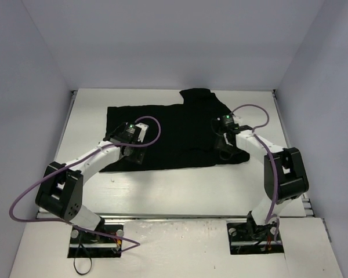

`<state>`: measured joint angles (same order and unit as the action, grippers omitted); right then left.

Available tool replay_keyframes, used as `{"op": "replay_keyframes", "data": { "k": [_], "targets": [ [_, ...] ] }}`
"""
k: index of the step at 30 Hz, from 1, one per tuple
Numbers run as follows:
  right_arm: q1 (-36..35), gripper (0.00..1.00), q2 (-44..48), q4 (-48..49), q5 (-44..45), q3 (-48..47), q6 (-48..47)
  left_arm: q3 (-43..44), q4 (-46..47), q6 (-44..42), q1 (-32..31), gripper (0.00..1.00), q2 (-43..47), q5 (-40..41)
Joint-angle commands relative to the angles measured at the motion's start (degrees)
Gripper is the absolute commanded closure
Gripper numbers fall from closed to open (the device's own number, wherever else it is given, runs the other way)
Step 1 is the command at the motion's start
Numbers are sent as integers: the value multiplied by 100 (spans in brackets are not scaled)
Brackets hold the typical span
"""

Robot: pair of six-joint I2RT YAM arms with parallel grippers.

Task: Fold and stack the t-shirts
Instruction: Fold the flattened tshirt in 1/3 of the way

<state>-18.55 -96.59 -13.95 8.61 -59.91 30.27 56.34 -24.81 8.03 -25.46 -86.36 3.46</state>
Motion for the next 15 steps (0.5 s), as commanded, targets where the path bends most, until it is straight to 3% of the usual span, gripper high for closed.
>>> {"op": "replay_keyframes", "data": {
  "k": [1, 9, 15],
  "targets": [
    [522, 56, 438, -68, 48, 400, -126, 83, -151, 137, 137, 41, -125, 116],
    [1053, 60, 249, 171, 192, 1074, -45, 272, -370, 321, 430, 41, -692, -218],
    [1739, 60, 837, 135, 407, 1771, 187, 216, -451, 373, 652, 41, -726, -218]
  ]
}}
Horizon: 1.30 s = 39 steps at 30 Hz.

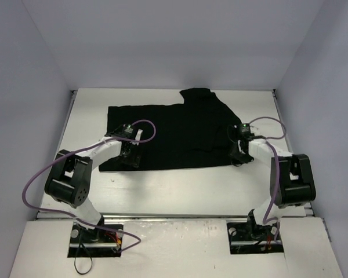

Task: Fold and stack the t-shirts
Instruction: Fold the flattened tshirt in 1/3 of the way

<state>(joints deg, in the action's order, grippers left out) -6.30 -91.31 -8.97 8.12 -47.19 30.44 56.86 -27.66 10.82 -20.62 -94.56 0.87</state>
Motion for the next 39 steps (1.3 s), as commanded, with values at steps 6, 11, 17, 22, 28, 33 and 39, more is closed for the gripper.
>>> {"op": "replay_keyframes", "data": {
  "k": [6, 11, 17, 22, 28, 33, 39],
  "targets": [
    [728, 58, 832, -753, 769, 458, 69, 141, -309, 105, 225, 41, 43, 37],
    [-204, 59, 1327, -808, 823, -386, -300, 266, -221, -162, 91, 41, 634, -87],
    [-552, 61, 694, -799, 50, -1776, -449, 404, -169, -347, -117, 41, 1259, -87],
    [-702, 64, 247, -785, -287, -1955, 47, 373, -199, -403, -159, 41, 1376, -202],
    [-1127, 65, -105, -651, -294, -1707, 584, 326, -178, -379, -179, 41, 1379, -315],
    [-1299, 65, -303, -365, -355, -1404, 936, 304, -178, -366, -188, 40, 1375, -350],
    [-1348, 66, -541, -118, -302, -1232, 1104, 264, -177, -361, -188, 41, 1381, -404]
  ]
}}
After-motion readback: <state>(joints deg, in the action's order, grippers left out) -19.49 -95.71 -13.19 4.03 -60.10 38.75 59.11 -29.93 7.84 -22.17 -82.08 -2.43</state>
